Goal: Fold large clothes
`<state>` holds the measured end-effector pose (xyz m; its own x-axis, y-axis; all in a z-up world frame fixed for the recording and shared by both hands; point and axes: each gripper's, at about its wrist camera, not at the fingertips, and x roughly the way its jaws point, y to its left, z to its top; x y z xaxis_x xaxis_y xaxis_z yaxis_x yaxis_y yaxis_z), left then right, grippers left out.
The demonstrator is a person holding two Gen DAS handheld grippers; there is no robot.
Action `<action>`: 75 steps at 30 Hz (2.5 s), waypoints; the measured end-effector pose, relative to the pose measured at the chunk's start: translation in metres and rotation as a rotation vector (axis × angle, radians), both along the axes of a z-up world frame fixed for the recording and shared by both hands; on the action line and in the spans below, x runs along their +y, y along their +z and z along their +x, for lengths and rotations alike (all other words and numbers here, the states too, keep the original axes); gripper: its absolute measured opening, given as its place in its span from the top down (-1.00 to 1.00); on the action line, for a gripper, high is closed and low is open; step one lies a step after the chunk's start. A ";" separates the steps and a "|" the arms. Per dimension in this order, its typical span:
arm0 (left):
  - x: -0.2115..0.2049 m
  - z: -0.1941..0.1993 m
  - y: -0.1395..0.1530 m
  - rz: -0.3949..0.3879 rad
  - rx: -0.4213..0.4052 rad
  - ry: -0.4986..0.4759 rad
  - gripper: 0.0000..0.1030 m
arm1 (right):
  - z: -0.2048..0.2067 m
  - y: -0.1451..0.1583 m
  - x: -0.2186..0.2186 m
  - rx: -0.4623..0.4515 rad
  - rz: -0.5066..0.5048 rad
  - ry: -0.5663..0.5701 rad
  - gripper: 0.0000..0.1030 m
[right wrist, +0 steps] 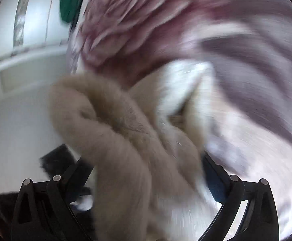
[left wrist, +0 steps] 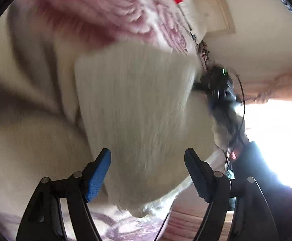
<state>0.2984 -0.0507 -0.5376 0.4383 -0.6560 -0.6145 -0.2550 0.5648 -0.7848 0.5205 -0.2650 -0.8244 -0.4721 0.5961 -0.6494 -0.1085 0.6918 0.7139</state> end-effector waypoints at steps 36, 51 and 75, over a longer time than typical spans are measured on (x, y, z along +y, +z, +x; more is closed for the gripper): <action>0.021 0.135 -0.093 -0.036 0.081 -0.640 -0.77 | -0.232 -0.091 -0.100 0.201 0.486 -1.170 -1.00; 0.105 0.089 -0.026 0.044 0.033 -0.283 -0.80 | -0.125 -0.004 -0.152 0.012 -0.085 -0.885 -1.00; -0.012 0.206 -0.024 -0.058 0.024 -0.595 -0.04 | -0.145 0.047 -0.128 -0.232 -0.051 -1.211 0.81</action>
